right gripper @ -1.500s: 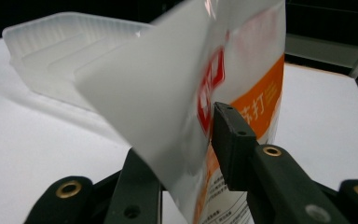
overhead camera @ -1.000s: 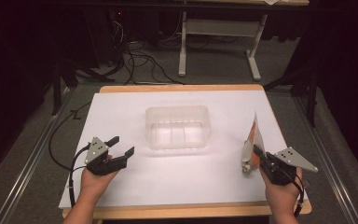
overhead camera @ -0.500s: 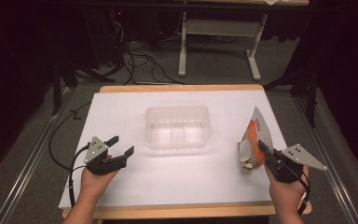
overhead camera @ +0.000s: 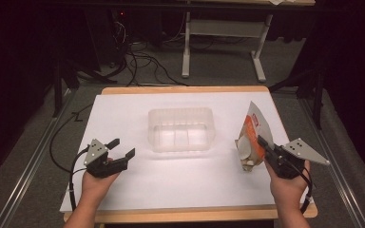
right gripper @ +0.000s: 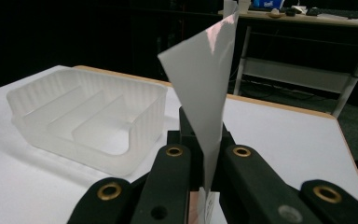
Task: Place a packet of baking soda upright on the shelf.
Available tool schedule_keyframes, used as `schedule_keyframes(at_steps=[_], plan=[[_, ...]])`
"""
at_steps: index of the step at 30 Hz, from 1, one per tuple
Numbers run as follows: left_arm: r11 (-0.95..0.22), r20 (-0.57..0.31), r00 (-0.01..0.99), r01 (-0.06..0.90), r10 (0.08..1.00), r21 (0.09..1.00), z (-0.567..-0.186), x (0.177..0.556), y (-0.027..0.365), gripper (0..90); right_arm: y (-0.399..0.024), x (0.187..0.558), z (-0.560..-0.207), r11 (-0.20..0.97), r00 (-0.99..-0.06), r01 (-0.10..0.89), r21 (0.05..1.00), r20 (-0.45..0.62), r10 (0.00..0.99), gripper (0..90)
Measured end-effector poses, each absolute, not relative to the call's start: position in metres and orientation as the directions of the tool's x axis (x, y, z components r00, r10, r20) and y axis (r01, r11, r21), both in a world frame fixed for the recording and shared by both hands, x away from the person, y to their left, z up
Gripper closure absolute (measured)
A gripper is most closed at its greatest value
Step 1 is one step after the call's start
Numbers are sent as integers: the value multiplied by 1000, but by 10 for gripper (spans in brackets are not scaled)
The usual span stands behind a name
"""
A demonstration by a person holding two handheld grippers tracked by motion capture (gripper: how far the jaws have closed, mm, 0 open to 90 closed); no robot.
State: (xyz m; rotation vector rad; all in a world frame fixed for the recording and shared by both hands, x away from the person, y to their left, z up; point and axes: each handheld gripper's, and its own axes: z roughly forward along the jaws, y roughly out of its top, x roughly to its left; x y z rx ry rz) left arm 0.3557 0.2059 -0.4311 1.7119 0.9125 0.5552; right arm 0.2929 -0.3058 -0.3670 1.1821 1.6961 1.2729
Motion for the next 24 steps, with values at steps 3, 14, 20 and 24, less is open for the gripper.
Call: schedule_keyframes(at_steps=[3, 14, 20, 24], plan=[[-141, -69, 599, 295, 797, 945, -431, 356, 207, 270, -302, 297, -361, 104, -341, 242, 965, -16, 940, 900], [-135, -72, 607, 289, 791, 948, -428, 356, 208, 268, -285, 311, -338, 97, -368, 196, 976, -18, 930, 900], [-127, -76, 609, 283, 789, 951, -427, 355, 210, 266, -267, 316, -324, 113, -395, 178, 978, -35, 918, 900], [-129, -74, 614, 279, 786, 952, -427, 354, 209, 266, -252, 319, -315, 116, -418, 164, 980, -38, 908, 900]])
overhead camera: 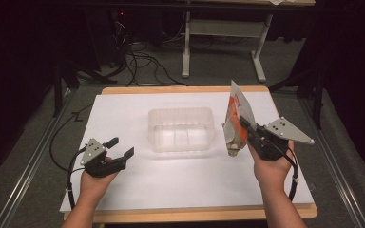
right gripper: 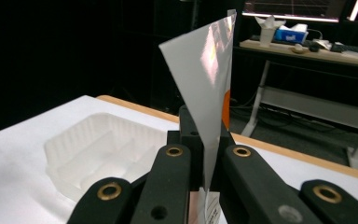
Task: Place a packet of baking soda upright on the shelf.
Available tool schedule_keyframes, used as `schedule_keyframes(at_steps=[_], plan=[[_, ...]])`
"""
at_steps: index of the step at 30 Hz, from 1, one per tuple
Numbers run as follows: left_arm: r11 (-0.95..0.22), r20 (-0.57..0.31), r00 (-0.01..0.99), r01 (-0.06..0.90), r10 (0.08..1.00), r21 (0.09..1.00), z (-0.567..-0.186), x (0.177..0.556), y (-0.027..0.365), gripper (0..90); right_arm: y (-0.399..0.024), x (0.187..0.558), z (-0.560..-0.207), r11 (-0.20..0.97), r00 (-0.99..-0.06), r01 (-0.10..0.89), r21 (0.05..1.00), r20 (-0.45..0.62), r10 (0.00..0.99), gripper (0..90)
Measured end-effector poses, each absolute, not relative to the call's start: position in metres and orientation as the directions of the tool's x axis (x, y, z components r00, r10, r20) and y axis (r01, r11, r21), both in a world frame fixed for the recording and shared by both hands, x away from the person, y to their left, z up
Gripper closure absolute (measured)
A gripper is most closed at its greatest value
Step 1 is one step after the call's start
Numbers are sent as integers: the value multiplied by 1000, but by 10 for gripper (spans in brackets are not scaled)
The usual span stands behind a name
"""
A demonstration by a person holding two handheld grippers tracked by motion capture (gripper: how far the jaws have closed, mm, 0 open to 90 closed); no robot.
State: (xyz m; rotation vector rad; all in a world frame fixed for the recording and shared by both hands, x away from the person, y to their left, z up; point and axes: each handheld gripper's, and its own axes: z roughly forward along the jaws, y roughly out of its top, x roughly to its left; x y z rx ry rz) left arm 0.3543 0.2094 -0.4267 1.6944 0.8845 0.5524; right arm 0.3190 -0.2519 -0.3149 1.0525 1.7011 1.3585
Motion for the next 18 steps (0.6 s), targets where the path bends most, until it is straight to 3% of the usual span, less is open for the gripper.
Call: schedule_keyframes(at_steps=[18], plan=[[-95, -106, 604, 292, 790, 952, -428, 357, 216, 263, -175, 349, -301, 129, -540, 129, 983, -39, 841, 900]])
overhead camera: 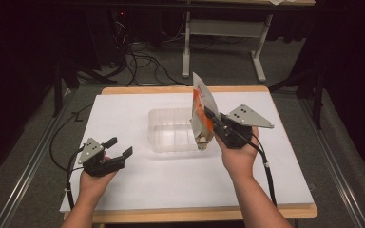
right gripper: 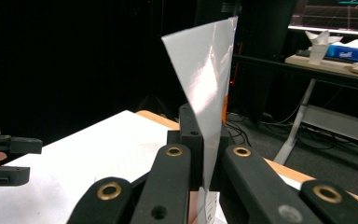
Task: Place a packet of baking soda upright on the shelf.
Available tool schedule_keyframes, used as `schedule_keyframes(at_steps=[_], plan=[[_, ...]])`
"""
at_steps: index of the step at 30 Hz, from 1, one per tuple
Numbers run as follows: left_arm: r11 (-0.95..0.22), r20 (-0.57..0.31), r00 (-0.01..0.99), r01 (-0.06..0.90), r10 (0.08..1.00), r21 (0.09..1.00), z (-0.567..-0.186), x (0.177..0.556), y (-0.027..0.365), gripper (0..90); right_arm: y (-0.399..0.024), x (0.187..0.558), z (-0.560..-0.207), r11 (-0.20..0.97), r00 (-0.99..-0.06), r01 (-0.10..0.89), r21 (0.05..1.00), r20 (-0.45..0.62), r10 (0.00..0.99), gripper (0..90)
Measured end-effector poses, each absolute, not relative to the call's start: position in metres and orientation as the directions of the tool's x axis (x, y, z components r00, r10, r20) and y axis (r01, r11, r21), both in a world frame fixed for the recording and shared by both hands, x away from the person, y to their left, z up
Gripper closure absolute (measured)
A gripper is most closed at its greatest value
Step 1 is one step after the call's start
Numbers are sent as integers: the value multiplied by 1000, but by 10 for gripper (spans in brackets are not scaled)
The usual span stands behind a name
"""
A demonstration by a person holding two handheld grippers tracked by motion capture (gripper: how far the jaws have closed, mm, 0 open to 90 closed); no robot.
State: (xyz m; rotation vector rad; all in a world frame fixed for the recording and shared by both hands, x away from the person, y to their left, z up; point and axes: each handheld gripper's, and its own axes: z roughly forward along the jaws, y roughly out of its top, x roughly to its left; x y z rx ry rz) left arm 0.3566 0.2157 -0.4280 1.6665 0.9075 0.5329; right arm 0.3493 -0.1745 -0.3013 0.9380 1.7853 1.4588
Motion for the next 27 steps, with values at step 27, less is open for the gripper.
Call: schedule_keyframes(at_steps=[27], plan=[[-117, -87, 626, 277, 775, 954, -427, 356, 212, 262, -117, 400, -319, 106, -588, 184, 977, 23, 808, 900]])
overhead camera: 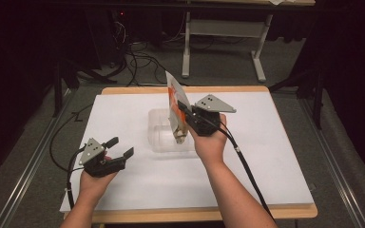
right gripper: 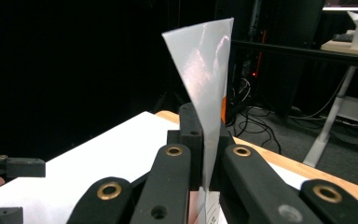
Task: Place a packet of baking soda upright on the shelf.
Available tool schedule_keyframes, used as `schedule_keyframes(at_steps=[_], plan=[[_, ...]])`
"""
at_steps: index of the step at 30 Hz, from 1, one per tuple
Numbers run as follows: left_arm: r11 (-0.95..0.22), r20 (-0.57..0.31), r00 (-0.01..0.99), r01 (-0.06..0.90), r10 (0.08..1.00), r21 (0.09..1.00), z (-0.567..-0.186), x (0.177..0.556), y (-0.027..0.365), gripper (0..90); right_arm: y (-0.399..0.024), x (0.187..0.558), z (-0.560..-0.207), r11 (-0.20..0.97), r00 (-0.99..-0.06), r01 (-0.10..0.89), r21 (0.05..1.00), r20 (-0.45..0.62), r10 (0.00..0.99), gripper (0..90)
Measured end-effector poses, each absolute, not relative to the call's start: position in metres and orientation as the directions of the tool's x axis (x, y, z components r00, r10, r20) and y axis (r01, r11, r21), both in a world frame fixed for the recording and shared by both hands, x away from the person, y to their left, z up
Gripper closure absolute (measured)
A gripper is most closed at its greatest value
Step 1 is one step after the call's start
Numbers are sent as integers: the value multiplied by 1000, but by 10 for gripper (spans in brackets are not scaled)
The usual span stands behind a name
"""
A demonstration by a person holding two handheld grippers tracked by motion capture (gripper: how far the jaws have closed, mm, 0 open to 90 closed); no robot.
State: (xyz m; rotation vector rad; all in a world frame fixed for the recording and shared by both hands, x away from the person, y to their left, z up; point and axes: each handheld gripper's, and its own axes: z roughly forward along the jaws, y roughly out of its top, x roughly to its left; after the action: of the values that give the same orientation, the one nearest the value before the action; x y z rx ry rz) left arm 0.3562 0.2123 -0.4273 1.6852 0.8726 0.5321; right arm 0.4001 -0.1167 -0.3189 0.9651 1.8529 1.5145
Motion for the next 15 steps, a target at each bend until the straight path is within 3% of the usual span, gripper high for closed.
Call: schedule_keyframes(at_steps=[15], plan=[[-116, -86, 625, 276, 776, 954, -427, 356, 213, 260, -85, 423, -337, 147, -596, 206, 967, 5, 803, 900]])
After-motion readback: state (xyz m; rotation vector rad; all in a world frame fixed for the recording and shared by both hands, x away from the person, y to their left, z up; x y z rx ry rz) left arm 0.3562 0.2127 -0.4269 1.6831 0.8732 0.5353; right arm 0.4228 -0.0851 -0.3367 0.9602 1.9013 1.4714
